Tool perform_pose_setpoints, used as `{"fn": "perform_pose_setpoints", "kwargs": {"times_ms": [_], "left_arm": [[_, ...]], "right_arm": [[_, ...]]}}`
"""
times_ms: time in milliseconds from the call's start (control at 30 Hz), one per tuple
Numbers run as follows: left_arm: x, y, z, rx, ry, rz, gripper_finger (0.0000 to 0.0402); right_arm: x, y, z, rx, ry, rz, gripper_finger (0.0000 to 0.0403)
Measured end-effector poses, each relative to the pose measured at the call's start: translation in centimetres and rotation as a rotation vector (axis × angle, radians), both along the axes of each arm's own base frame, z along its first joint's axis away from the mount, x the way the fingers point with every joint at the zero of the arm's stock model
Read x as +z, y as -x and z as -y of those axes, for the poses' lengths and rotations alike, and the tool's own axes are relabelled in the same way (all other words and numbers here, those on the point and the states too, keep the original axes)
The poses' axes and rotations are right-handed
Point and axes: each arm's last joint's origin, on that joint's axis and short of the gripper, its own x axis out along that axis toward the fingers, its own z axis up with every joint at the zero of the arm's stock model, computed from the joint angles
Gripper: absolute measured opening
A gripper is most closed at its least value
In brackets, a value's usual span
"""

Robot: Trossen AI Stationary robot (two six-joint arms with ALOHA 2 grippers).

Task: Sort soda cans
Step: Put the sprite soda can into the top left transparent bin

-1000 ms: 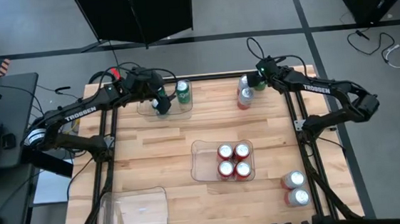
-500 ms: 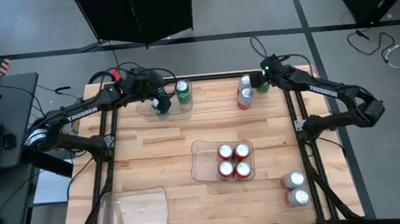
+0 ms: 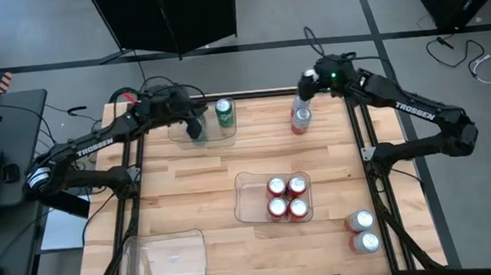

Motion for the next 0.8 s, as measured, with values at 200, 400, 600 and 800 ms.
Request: {"fn": "perform_pose_setpoints", "kwargs": {"times_ms": [200,400,600,800], "left_arm": [[0.3,1.4,1.2,-0.113,-0.027,0.106,0.0006],[0.3,3.0,2.3,-0.108,-0.057,0.143,0.0010],[0.8,4.4,3.3,-0.109,-0.095,0.189,0.0003],[1.0,5.0,3.7,-0.108,-0.101,0.195,0.0003]], "right_arm": [[1.9,-4.8,-2.0,0.188,0.050,0.054,0.0238],[2.9,-10.6,-3.7,0.359,0.079,0.071,0.0238],[2.6,-16.5,-4.6,0.510,0.064,0.047,0.0237],[1.0,-21.3,-4.6,0.589,0.054,0.000,0.0237]]}}
